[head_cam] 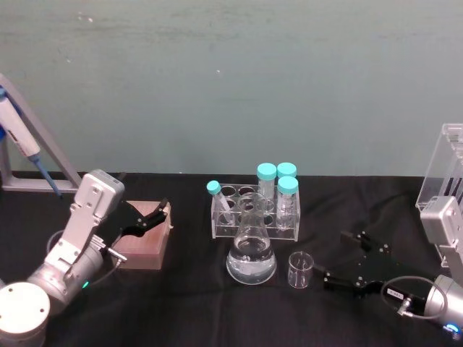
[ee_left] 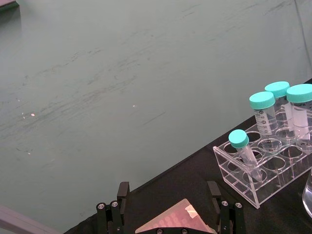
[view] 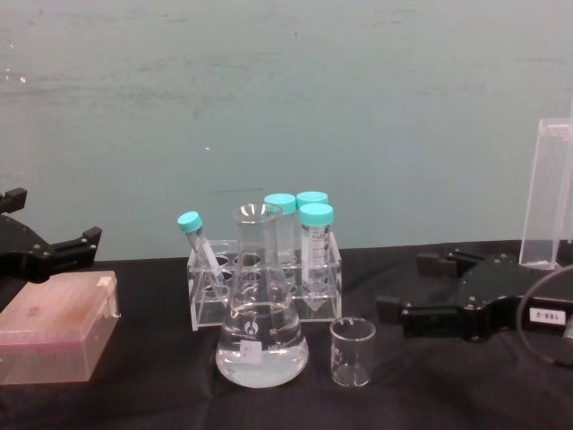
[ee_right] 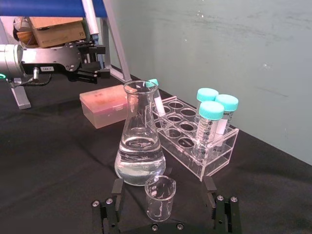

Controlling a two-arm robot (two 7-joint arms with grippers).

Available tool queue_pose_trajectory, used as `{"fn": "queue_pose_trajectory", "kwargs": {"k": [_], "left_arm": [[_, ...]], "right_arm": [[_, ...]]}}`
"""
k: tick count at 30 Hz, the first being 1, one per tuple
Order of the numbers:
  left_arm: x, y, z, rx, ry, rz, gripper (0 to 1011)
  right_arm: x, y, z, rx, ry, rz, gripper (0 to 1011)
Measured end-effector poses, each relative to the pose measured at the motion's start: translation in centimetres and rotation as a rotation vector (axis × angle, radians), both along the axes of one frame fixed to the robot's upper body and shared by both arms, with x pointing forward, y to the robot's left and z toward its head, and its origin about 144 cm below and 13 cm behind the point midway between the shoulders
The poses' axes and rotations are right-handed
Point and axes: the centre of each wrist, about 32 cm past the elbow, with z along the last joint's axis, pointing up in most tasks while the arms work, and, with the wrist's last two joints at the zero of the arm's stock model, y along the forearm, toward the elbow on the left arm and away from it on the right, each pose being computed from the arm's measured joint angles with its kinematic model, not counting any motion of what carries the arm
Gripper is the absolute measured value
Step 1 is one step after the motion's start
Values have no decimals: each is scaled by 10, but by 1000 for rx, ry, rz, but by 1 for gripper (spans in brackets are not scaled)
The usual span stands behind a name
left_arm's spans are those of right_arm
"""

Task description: Place the experimental apparatus aside using one hand.

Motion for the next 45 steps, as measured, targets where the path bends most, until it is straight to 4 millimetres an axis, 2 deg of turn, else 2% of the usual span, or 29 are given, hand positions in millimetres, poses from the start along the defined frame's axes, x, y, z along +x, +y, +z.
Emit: {"fn": "queue_pose_trajectory", "kwargs": {"k": [11, 33, 45], "left_arm": [[0, 0, 0, 0, 0, 0, 1000], [0, 0, 0, 0, 0, 0, 1000], [0, 0, 0, 0, 0, 0, 1000]], "right_arm": [[6, -1, -1, -12, 1, 14, 1003], [5, -1, -1, -12, -1, 14, 1003], [14, -8, -1, -29, 12, 54, 1003]]}}
